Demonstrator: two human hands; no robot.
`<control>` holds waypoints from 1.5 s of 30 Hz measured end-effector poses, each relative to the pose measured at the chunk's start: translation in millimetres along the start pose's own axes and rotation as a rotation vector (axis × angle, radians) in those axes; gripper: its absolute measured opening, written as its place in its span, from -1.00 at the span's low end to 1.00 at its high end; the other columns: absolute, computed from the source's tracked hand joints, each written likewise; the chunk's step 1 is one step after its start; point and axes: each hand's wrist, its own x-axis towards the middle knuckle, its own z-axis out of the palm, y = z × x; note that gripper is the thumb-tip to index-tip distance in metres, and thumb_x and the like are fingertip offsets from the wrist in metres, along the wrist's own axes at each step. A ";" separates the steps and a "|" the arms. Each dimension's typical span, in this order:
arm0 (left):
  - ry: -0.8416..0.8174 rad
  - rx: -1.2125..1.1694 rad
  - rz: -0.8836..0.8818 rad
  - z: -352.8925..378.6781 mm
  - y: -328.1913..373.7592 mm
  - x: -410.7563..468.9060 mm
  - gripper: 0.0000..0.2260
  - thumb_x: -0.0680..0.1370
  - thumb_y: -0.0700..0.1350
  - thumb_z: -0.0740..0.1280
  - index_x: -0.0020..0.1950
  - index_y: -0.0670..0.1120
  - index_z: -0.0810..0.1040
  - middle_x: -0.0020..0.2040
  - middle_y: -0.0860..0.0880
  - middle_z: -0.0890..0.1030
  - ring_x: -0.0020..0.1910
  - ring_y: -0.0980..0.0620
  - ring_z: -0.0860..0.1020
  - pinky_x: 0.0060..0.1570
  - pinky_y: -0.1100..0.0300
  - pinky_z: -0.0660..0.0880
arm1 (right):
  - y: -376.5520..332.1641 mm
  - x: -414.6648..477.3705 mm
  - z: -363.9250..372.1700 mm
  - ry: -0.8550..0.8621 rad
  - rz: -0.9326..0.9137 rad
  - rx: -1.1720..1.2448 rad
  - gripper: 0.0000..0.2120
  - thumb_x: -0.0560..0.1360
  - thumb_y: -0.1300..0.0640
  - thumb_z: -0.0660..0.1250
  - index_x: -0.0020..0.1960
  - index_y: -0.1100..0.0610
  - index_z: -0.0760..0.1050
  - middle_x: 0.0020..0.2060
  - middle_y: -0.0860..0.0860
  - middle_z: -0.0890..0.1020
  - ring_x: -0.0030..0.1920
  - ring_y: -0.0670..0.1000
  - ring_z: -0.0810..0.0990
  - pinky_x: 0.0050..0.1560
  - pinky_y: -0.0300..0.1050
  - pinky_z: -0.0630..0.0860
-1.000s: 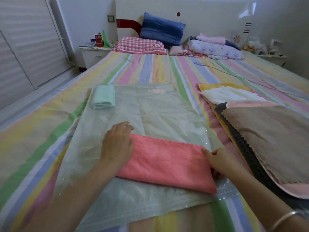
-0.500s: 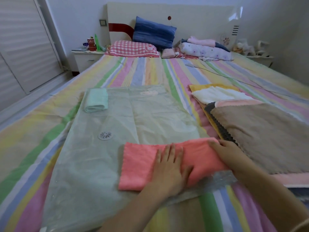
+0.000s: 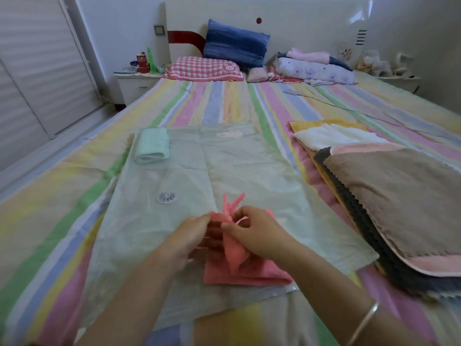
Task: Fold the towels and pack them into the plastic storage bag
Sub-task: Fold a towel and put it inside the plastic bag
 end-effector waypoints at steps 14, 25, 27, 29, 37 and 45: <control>0.090 0.010 0.304 11.3 -10.2 15.5 -0.91 0.50 -0.29 0.40 -0.05 -0.13 0.61 -0.11 -0.15 0.70 -0.12 -0.06 0.68 -0.06 0.05 0.62 | 71.1 -23.4 -36.1 0.369 0.197 -0.188 -0.84 0.48 -0.06 0.33 0.02 -0.10 0.43 -0.15 -0.16 0.58 -0.18 -0.07 0.59 -0.05 -0.02 0.54; 0.224 0.382 0.432 12.6 -0.6 28.1 -0.89 0.50 -0.13 0.34 -0.04 -0.13 0.59 -0.11 -0.13 0.68 -0.03 -0.18 0.63 0.01 -0.08 0.56 | 74.5 -26.0 -32.5 0.266 0.312 0.038 -0.50 0.47 -0.12 0.36 0.31 0.04 0.30 -0.17 -0.09 0.58 -0.19 0.05 0.65 0.00 0.11 0.57; 0.305 0.568 0.345 1.1 -10.6 30.2 -0.83 0.47 -0.09 0.33 0.00 -0.15 0.55 -0.10 -0.07 0.65 -0.01 -0.15 0.60 -0.02 0.02 0.52 | 72.7 -26.0 -31.0 0.254 0.309 -0.013 -0.46 0.48 -0.15 0.34 0.34 0.04 0.28 -0.17 -0.11 0.56 -0.16 0.05 0.65 0.03 0.10 0.56; 0.344 0.655 0.305 -4.8 -17.3 27.2 -0.72 0.48 -0.08 0.36 0.16 -0.11 0.48 -0.01 -0.02 0.62 0.05 -0.09 0.58 -0.03 0.11 0.48 | 70.1 -26.9 -29.3 0.217 0.315 -0.098 -0.43 0.46 -0.23 0.30 0.36 0.01 0.27 -0.13 -0.14 0.57 -0.08 0.02 0.64 0.07 0.06 0.54; 0.233 1.116 0.802 12.7 -27.2 9.5 -0.49 0.52 0.14 0.11 0.45 0.00 0.34 0.51 -0.01 0.28 0.48 0.01 0.25 0.49 0.11 0.11 | 67.2 -29.0 -31.1 0.062 0.308 -0.085 -0.60 0.47 0.03 0.37 0.26 0.00 0.34 -0.15 0.02 0.62 -0.16 0.04 0.61 -0.07 0.02 0.57; -0.069 1.124 0.825 38.0 -66.6 6.3 -0.16 0.43 0.45 -0.35 0.57 0.02 0.06 0.58 0.01 0.04 0.56 0.11 -0.07 0.52 0.15 -0.22 | 78.0 -36.3 -61.6 0.008 0.391 0.091 -0.58 0.51 0.40 0.13 0.30 0.09 0.36 -0.03 0.26 0.64 -0.11 0.23 0.64 -0.16 0.09 0.57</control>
